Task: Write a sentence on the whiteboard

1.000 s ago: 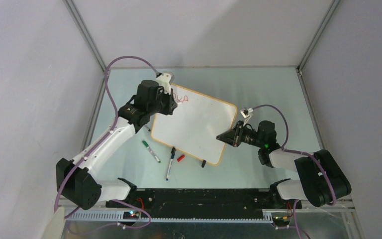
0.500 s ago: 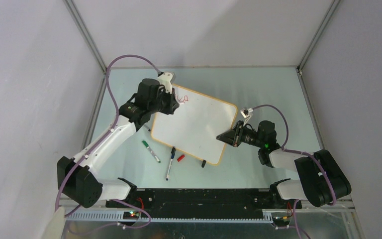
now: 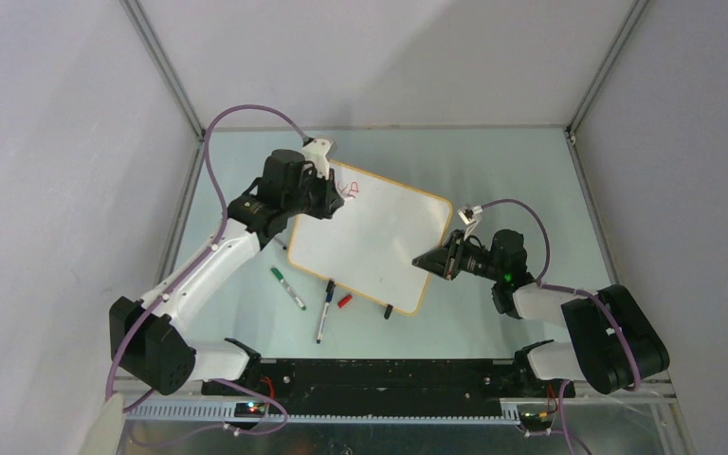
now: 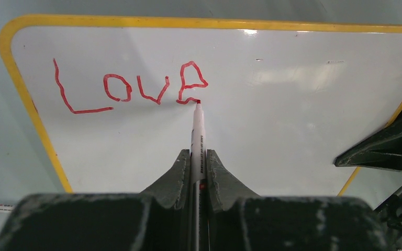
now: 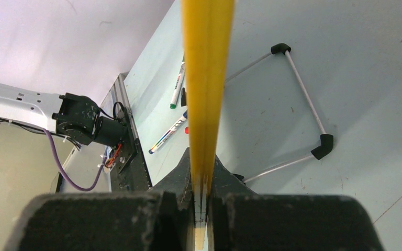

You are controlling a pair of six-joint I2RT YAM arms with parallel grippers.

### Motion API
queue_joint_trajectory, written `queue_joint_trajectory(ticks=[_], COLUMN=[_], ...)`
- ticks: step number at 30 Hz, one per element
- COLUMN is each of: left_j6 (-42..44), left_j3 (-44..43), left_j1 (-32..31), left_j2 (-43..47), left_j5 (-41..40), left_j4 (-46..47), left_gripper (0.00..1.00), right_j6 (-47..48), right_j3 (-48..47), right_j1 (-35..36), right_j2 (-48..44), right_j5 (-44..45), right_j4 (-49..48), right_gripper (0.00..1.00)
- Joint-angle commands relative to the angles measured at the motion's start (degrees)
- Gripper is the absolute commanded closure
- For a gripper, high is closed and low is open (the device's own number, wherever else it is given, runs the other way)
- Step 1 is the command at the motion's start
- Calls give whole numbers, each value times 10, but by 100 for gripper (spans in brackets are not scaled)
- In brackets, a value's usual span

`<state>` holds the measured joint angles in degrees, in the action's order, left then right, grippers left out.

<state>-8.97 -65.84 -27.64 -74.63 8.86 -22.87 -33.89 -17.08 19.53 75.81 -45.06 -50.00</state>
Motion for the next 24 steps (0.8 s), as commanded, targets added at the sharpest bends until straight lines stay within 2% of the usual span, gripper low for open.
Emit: queue_joint_trajectory(ticks=[1,16,24], left_j6=[1,8,27], left_j3=[-22,-23,-8], left_j1=[-7,-9,-9], left_j2=[-5,2,57], left_j5=[17,19,-2], left_j4=[6,3,19], left_gripper=[100,100,100], right_j6=[51,51,54], right_j3=[-10,-9,-10], right_j1=[-3,-3,-4], right_j2=[-8,-10,-12], right_j5=[8,9,11], right_j4=[4,6,9], right_gripper=[100,100,100])
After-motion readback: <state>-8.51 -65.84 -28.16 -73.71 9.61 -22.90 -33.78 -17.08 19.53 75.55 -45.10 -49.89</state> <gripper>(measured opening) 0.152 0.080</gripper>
